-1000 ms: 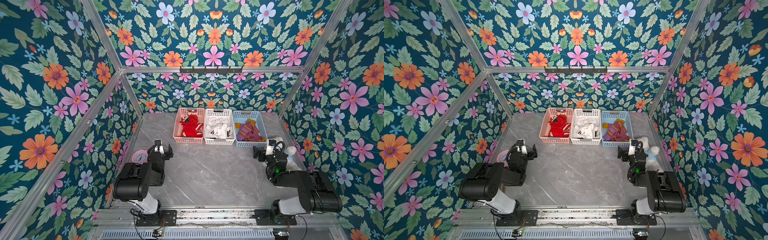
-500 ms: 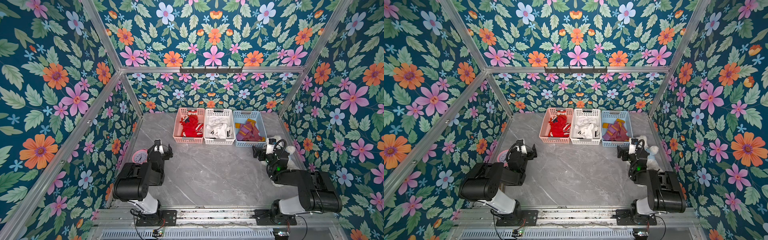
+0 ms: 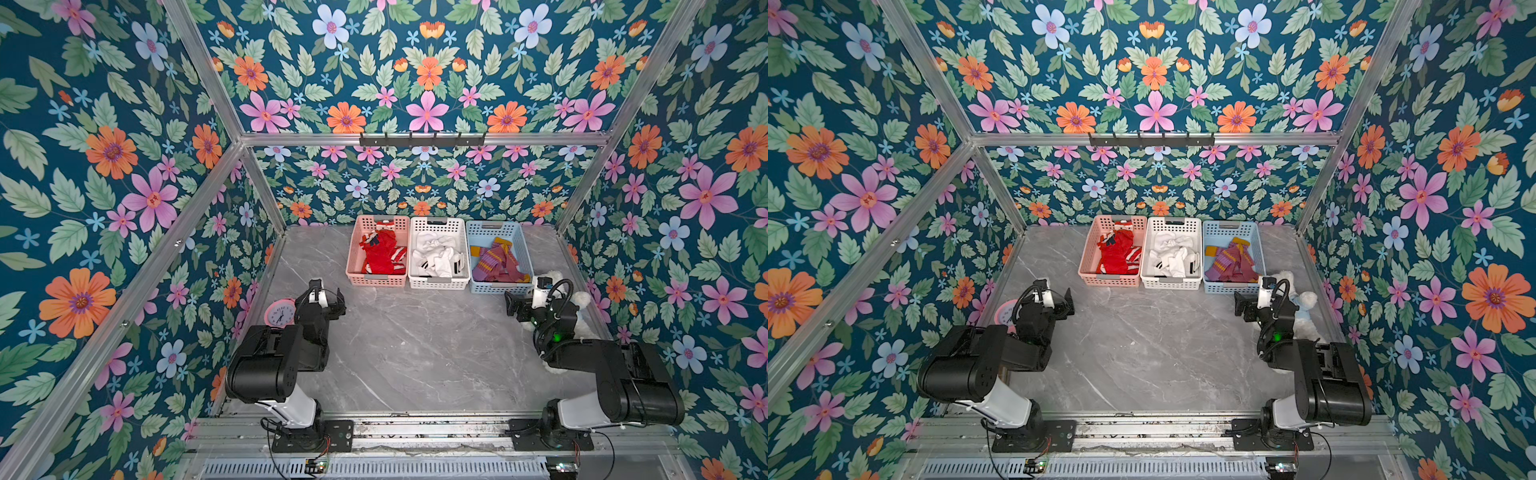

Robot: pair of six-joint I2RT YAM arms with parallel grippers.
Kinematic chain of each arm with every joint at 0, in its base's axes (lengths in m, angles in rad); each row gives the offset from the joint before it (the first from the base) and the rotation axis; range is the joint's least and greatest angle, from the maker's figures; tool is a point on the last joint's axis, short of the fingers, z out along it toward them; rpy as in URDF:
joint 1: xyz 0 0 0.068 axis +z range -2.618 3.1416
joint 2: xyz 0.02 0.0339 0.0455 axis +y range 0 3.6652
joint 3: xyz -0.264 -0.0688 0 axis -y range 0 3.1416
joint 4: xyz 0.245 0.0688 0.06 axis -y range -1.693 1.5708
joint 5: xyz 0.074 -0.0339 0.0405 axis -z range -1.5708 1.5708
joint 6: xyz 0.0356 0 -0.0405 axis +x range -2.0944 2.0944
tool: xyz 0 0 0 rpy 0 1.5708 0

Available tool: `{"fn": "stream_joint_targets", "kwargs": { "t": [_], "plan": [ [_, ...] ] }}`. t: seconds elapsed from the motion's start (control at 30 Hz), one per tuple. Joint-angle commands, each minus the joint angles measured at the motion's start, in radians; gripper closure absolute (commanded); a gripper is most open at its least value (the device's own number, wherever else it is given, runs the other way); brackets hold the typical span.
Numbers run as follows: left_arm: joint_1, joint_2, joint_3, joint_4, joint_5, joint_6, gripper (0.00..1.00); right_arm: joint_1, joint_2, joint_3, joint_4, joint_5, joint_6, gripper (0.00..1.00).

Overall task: Sort the socks into the basket by color
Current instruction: Reset both arms

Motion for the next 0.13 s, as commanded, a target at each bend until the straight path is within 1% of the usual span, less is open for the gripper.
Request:
{"fn": "stream_joint_targets", "kwargs": {
  "t": [0.0, 0.1],
  "plan": [
    [0.002, 0.0, 0.004, 0.028, 0.001, -0.004, 0.01, 0.0, 0.004, 0.01, -0.024, -0.019, 0.011, 0.01],
    [0.003, -0.001, 0.004, 0.028, 0.002, -0.005, 0.01, 0.016, -0.002, 0.004, -0.024, 0.016, -0.001, 0.01]
  ]
}}
